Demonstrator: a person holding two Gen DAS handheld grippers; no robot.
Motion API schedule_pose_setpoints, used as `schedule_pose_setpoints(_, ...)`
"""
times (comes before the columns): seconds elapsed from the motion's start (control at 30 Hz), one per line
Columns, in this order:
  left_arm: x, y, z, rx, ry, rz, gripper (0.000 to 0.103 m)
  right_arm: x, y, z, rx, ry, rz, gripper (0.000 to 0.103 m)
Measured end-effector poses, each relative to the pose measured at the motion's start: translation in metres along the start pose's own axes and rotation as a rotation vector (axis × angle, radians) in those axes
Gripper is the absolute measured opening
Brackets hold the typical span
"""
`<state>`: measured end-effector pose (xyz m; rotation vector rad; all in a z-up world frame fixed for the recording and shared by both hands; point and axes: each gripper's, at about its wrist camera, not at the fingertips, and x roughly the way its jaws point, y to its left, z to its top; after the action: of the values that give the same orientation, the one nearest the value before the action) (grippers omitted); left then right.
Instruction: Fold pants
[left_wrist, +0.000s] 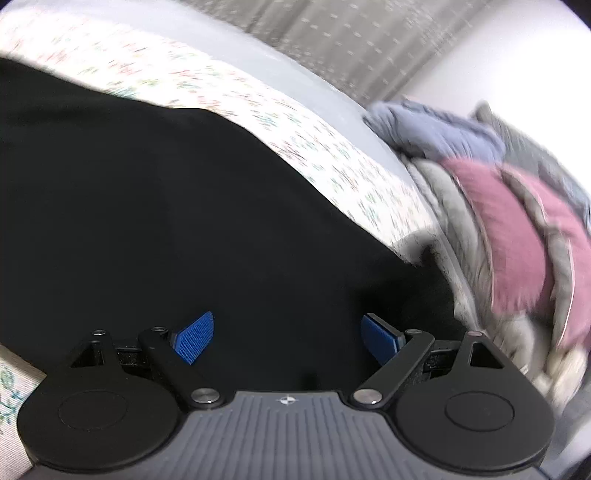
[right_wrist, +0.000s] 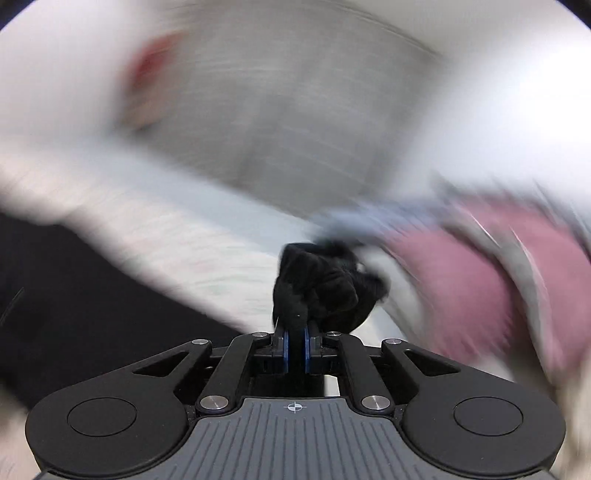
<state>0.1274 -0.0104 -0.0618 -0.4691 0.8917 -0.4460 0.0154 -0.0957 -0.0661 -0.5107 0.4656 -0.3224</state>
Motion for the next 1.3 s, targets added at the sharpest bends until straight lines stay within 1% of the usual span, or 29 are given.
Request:
schedule_pose_setpoints(0.07,-0.003,0.006,0.003,-0.021,-0.007,0.009,0.098,0.0,0.051,-0.004,-0.184,0.022,0.085,0.008)
schedule_pose_setpoints(0.1,-0.004,0.008,0.003,-0.023,-0.007,0.009,0.098,0.0,0.069,-0.007,-0.25,0.03,0.107,0.008)
schedule_pose_setpoints(0.13,-0.004,0.009,0.004,-0.028,-0.005,0.007,0.098,0.001,0.086,-0.01,-0.308,0.049,0.116,0.012)
schedule_pose_setpoints(0.2,-0.005,0.008,0.004,-0.035,-0.004,0.002,0.098,0.001,0.101,-0.015,-0.37,0.054,0.084,0.015)
schedule_pose_setpoints(0.23,-0.003,0.006,0.003,-0.029,-0.001,0.001,0.098,0.001,0.101,-0.014,-0.379,0.057,0.08,0.016)
schedule_pose_setpoints(0.27,-0.002,0.003,0.002,-0.021,0.003,0.001,0.098,0.0,0.097,-0.013,-0.36,0.06,0.09,0.017)
schedule_pose_setpoints(0.3,-0.001,0.002,0.003,-0.015,0.006,0.001,0.098,-0.001,0.091,-0.011,-0.326,0.067,0.104,0.022)
schedule_pose_setpoints(0.33,-0.001,0.002,0.004,-0.012,0.008,-0.001,0.098,-0.002,0.084,-0.009,-0.287,0.077,0.122,0.03)
schedule_pose_setpoints(0.37,-0.001,0.002,0.005,-0.013,0.012,-0.008,0.098,-0.003,0.079,-0.006,-0.258,0.083,0.132,0.034)
schedule_pose_setpoints(0.43,0.001,0.002,0.008,-0.022,0.018,-0.024,0.098,-0.004,0.068,-0.005,-0.219,0.089,0.131,0.05)
schedule_pose_setpoints(0.5,0.001,0.003,0.008,-0.033,0.024,-0.043,0.099,-0.002,0.064,-0.004,-0.207,0.101,0.117,0.057)
schedule_pose_setpoints(0.53,0.002,0.002,0.007,-0.039,0.03,-0.058,0.099,0.001,0.063,-0.004,-0.204,0.108,0.113,0.058)
schedule_pose_setpoints(0.57,0.003,0.001,0.006,-0.049,0.043,-0.076,0.099,0.004,0.061,-0.005,-0.195,0.113,0.121,0.056)
schedule_pose_setpoints(0.6,0.005,0.0,0.005,-0.062,0.06,-0.099,0.101,0.006,0.062,-0.004,-0.179,0.117,0.144,0.049)
schedule_pose_setpoints(0.63,0.007,-0.001,0.004,-0.077,0.079,-0.122,0.103,0.003,0.061,-0.003,-0.158,0.122,0.18,0.026)
schedule_pose_setpoints(0.67,0.011,-0.003,0.003,-0.091,0.095,-0.139,0.103,0.004,0.06,-0.003,-0.129,0.134,0.215,0.015)
schedule_pose_setpoints(0.7,0.012,-0.004,0.002,-0.103,0.112,-0.156,0.103,0.002,0.06,-0.002,-0.11,0.135,0.213,0.012)
schedule_pose_setpoints(0.73,0.015,-0.006,0.001,-0.111,0.125,-0.171,0.103,0.002,0.061,-0.002,-0.117,0.117,0.197,0.009)
schedule_pose_setpoints(0.8,0.017,-0.009,0.0,-0.125,0.14,-0.2,0.103,-0.003,0.064,0.002,-0.131,0.084,0.158,0.008)
schedule_pose_setpoints(0.83,0.019,-0.01,0.0,-0.138,0.15,-0.223,0.103,-0.004,0.064,0.004,-0.119,0.073,0.147,0.008)
schedule_pose_setpoints(0.9,0.025,-0.012,0.001,-0.168,0.172,-0.266,0.103,-0.007,0.063,0.007,-0.099,0.058,0.136,0.007)
schedule_pose_setpoints(0.93,0.028,-0.012,0.002,-0.178,0.179,-0.274,0.103,-0.007,0.065,0.007,-0.098,0.054,0.134,0.007)
schedule_pose_setpoints(1.03,0.04,-0.017,0.006,-0.165,0.194,-0.252,0.103,-0.011,0.071,0.007,-0.118,0.036,0.124,0.007)
schedule_pose_setpoints(1.1,0.046,-0.019,0.009,-0.141,0.199,-0.257,0.103,-0.014,0.07,0.007,-0.134,0.018,0.121,0.007)
schedule_pose_setpoints(1.2,0.048,-0.02,0.013,-0.118,0.195,-0.263,0.103,-0.022,0.079,0.01,-0.163,-0.013,0.127,0.007)
schedule_pose_setpoints(1.27,0.047,-0.018,0.013,-0.11,0.183,-0.237,0.091,-0.027,0.088,0.011,-0.196,-0.039,0.128,0.007)
schedule_pose_setpoints(1.3,0.047,-0.018,0.014,-0.094,0.184,-0.218,0.079,-0.025,0.087,0.011,-0.207,-0.048,0.131,0.007)
